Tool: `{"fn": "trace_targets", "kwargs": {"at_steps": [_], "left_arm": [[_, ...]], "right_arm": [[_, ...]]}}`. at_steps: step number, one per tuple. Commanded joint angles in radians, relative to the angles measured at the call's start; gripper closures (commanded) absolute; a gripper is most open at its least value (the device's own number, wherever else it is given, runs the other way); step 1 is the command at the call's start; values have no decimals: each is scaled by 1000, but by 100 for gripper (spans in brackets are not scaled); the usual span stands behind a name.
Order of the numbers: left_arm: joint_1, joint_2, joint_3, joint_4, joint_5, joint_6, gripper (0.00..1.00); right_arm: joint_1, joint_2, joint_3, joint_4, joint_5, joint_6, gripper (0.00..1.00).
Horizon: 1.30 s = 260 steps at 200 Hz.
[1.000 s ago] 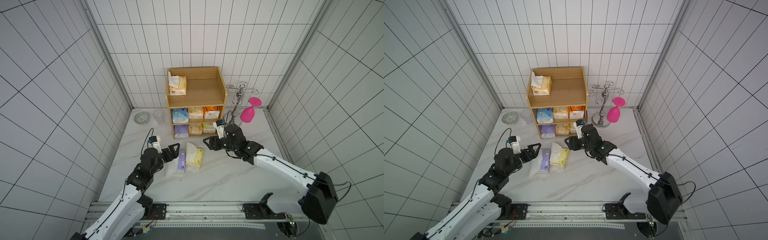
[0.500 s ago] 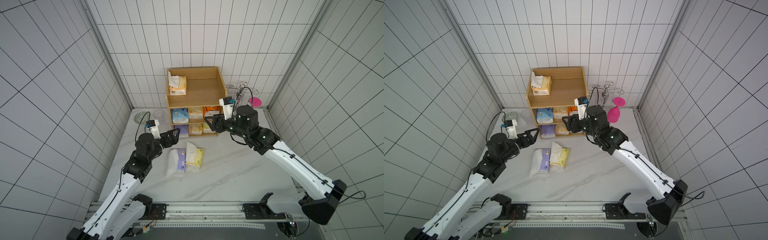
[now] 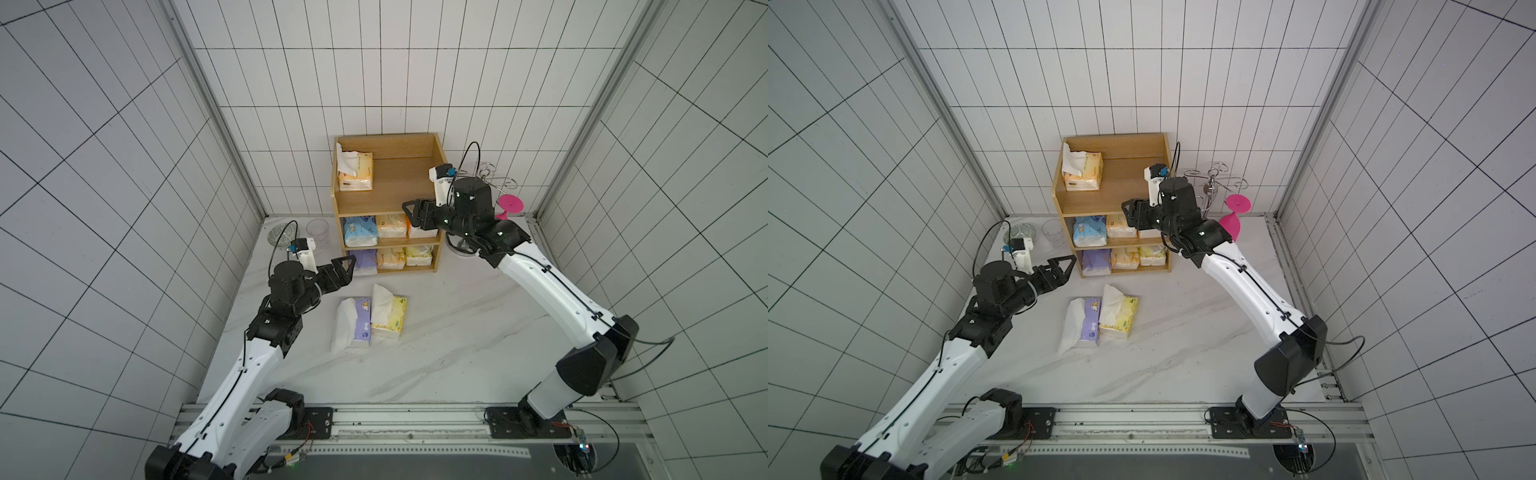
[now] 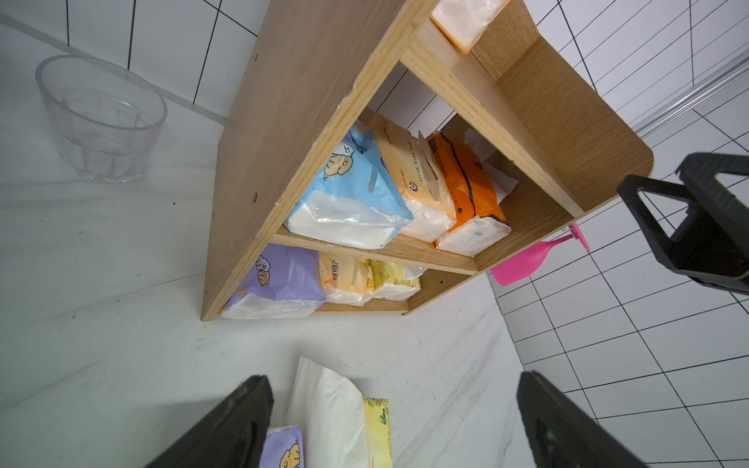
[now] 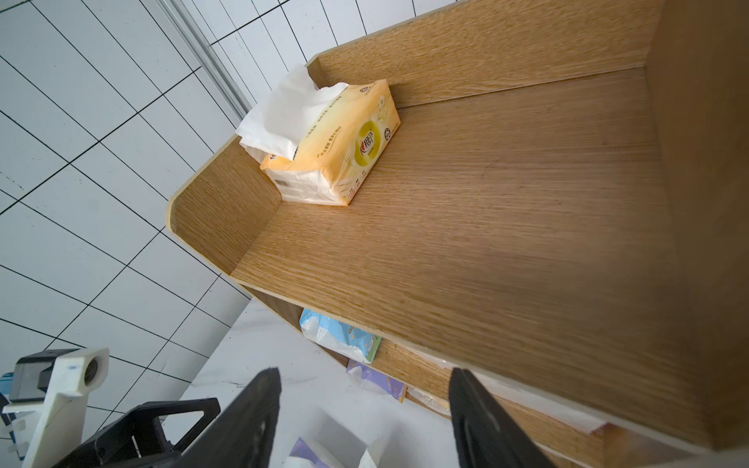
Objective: Remove the tissue boxes from the shelf
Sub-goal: Adjust the box of tissues on the shelf.
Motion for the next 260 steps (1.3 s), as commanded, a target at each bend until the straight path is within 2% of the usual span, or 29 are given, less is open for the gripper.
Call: {"fn": "trace_targets", "kwargs": {"at_steps": [1,48,124,183,214,260], "left_arm": [[6,4,-26,48,25,5,2],[7,26,-66,95,19,26,2],[20,33,-82,122,48,20,2],[30,-1,-101,115,19,11,2],[32,-29,-115,110,-9,9,2],[33,-45,-122,103,-17,5,2]], "right_arm": [[-8,45,83,29,-60,4,30],[-3,147,166,130,-132,81,29],[5,405,432,130,-125,112,27],[11,532,567,131,-130,120,26],[11,568,603,129,-134,119,29],[10,595,624,159,-154,129,41]]}}
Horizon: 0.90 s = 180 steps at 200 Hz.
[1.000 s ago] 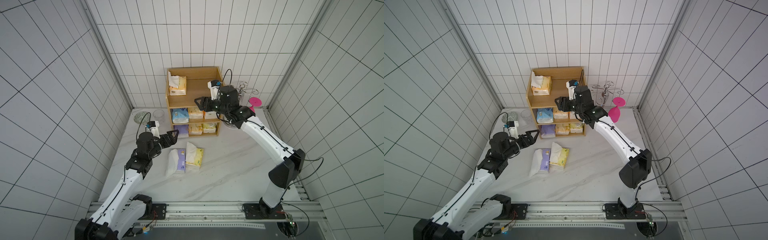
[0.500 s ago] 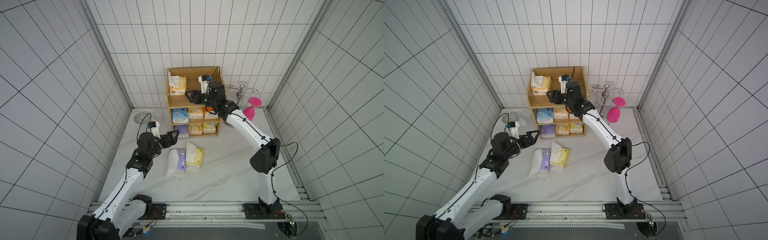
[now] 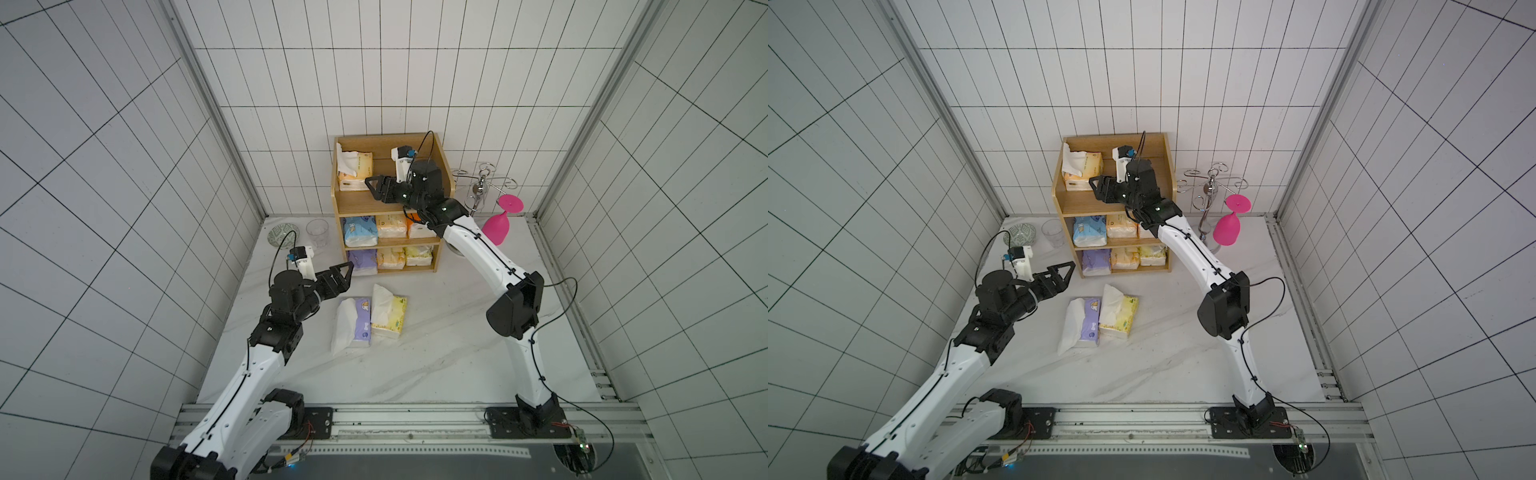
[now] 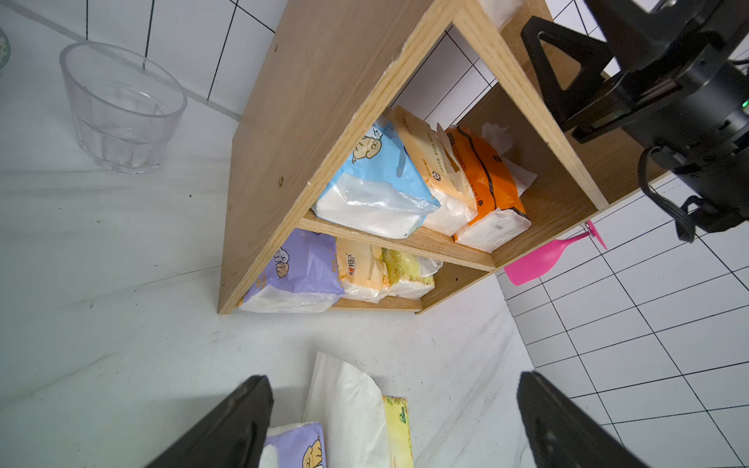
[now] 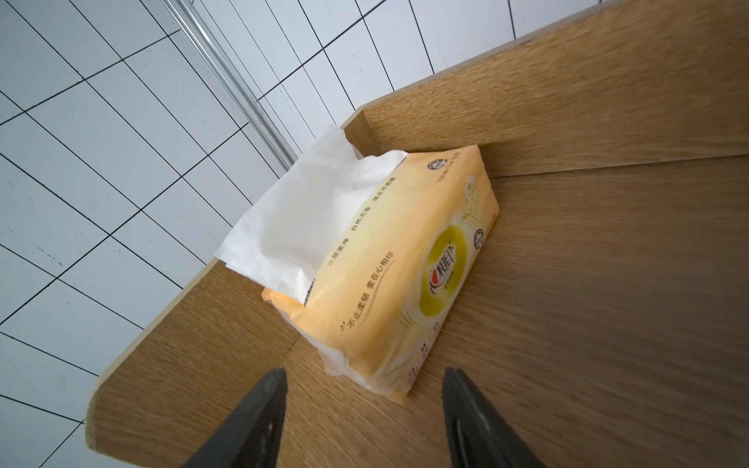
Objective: Remove the tissue boxes from the shelf
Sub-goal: Adjust the box of tissues on the shelf.
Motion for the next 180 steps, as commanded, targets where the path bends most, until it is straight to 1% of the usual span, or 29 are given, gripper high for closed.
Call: {"fn": "trace_targets", "kwargs": {"at_steps": [1,31,62,86,111,125,135,163,180], "left_arm": [[6,-11,-12,9,-15,1,2],[5,-15,-8,3,-9,-8,2],[6,-39,-20,-2,-10,-16,2],[5,-62,-31,-8,-10,-20,2],[5,-79,-33,-20,-8,-22,2],[6,-85,-34,-22,-7,-26,2],[6,-87,-34,-22,-2,-30,2],[5,-95,-34,-15,33,-36,2],[4,-106,-31,-14,54,-56,2]], "right_arm": [[8,32,38,4,-23,11,41],[8,39,39,34,-21,12,45],[10,74,64,60,-23,22,54],[11,89,66,86,-23,34,65],[12,91,65,97,-27,38,83],[12,80,55,97,-34,35,90],[12,64,36,97,-39,31,94],[14,-28,-72,99,-26,0,100],[15,-110,-171,99,-9,-12,100]]}}
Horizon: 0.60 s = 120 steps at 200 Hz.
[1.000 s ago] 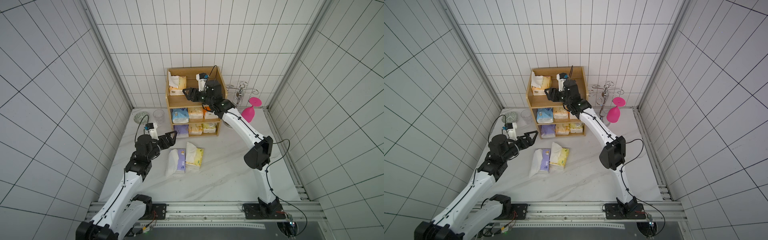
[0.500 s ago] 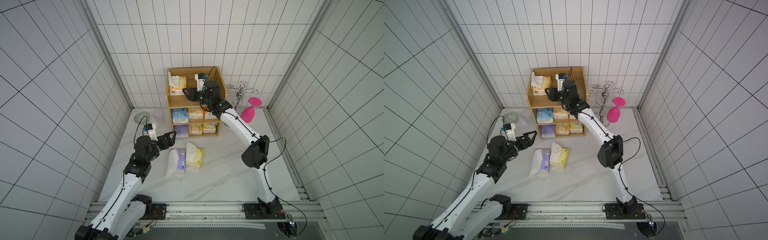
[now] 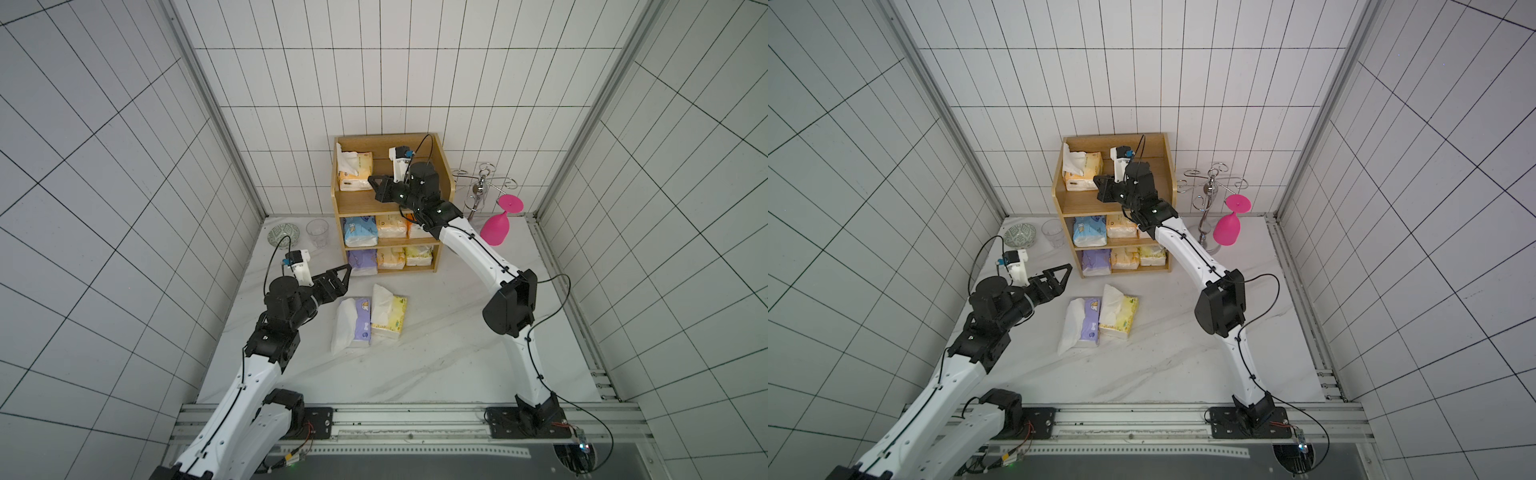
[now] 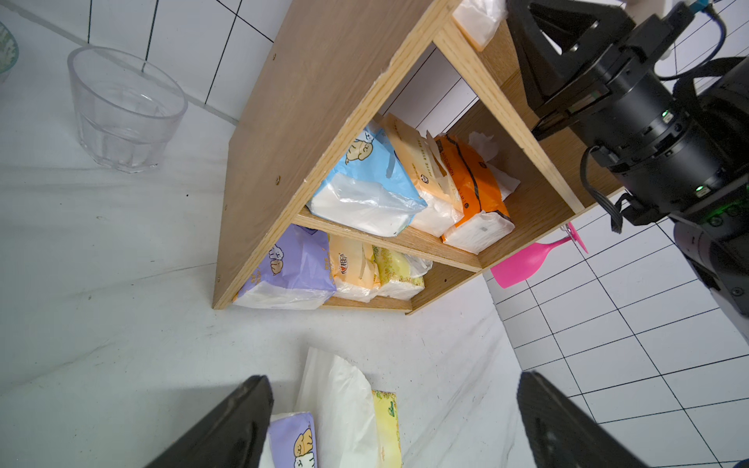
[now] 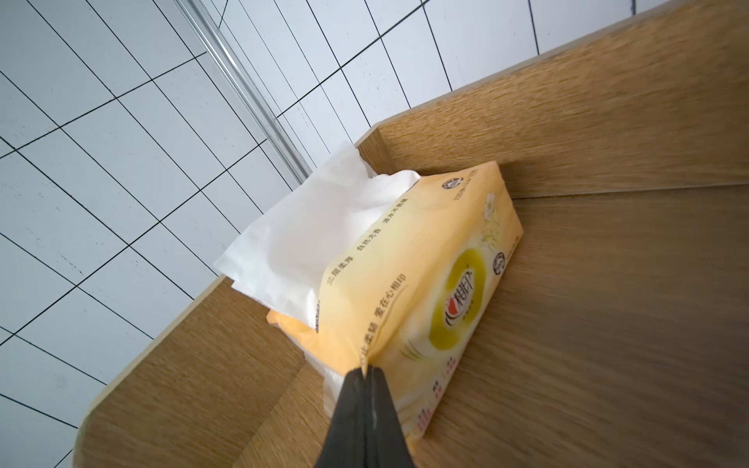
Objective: Remove the tissue boxes from the shelf
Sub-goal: Adjust the box of tissues on the shelf.
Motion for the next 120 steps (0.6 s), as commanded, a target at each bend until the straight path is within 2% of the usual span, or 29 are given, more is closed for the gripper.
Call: {"fn": "trace_targets", "kwargs": {"at_steps": [1,68,73,88,111,120], "left_arm": [[4,-23,-7,9,40,-23,2],[3,-85,20,0,95,-100,2],[3,-87,25,-2,102,-103,2],[1,-86,46,-5,114,-115,2],[1,-78,82,-4,130,-132,2],[1,-73,97,1,134,-138,2]], "right_arm": [[8,-118,-123,-20,13,-25,100],[10,-415,-479,-107,38,-78,100],[10,-432,-500,-114,46,-81,96],[8,-480,-543,-137,67,-88,71],[8,-522,-549,-178,74,-95,44],[8,-534,-542,-188,73,-94,37]]}}
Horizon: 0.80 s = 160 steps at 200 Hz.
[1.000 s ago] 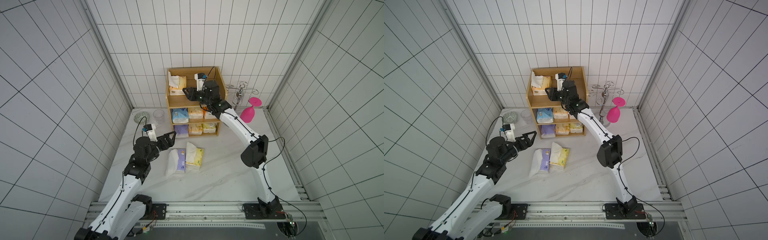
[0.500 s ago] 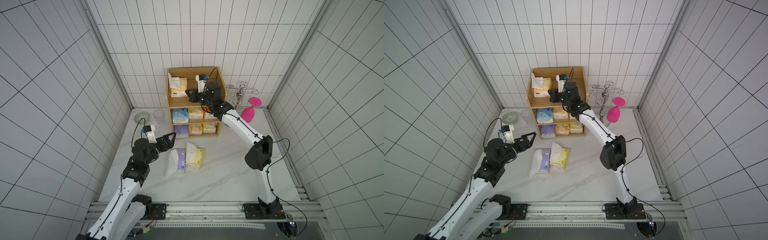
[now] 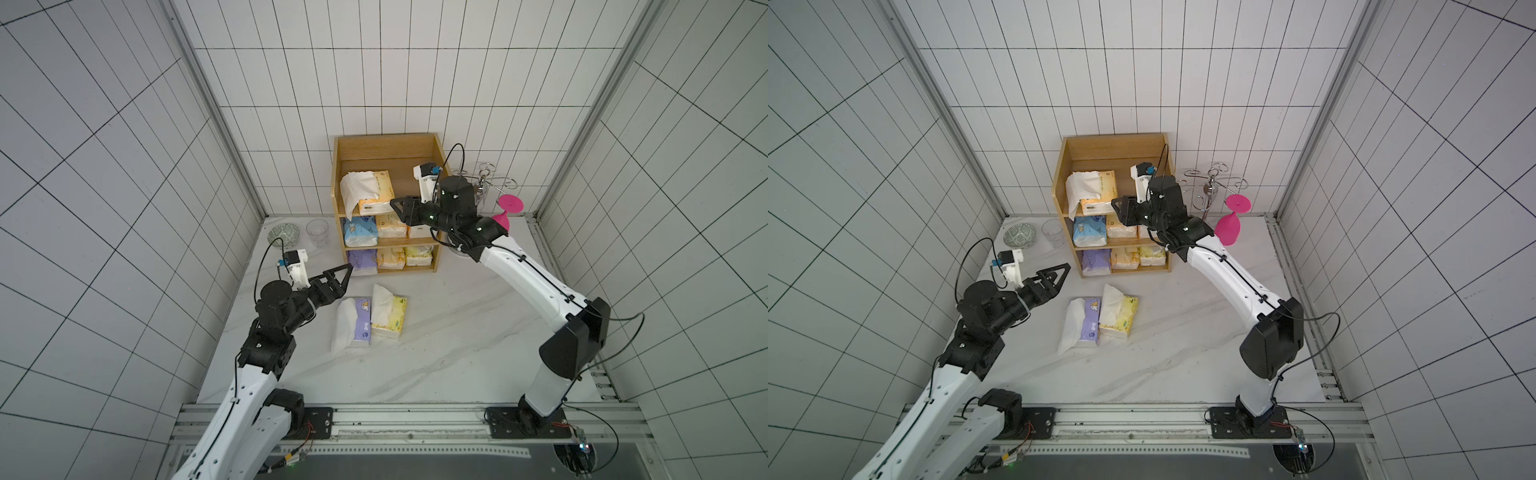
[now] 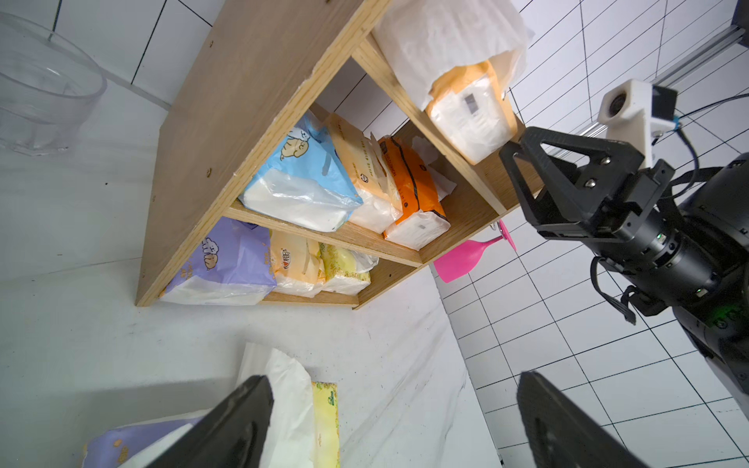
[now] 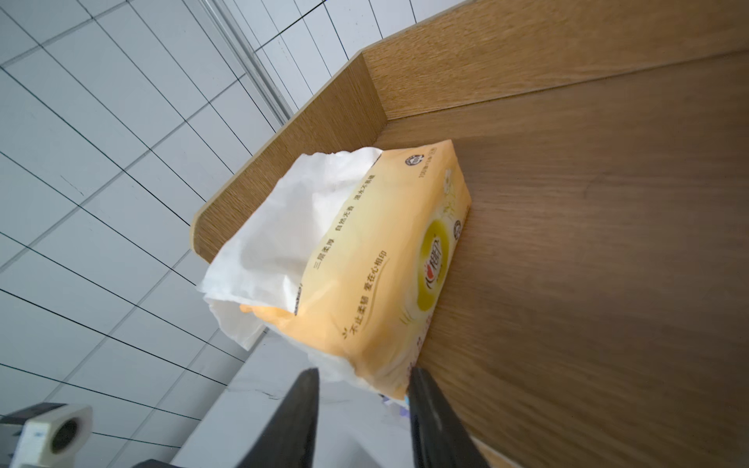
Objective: Remove the tissue boxes from the shelf
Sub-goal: Adjust the box of tissues on the shelf, then pick up a box of tissues from the shelf.
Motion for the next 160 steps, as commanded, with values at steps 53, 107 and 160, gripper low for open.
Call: {"fn": "trace_targets", "kwargs": {"at_steps": [53,107,160], "left_arm": [[-2,37,107,53,56,-50,2],[-3,18,85,45,83,-56,2],[-4,4,59,40,97,-63,2]], "right_arm": [[5,7,104,-81,-4,-23,28],[6,147,257,-130,-32,-42,26],[19,194,268,-115,-42,-25,33]]}}
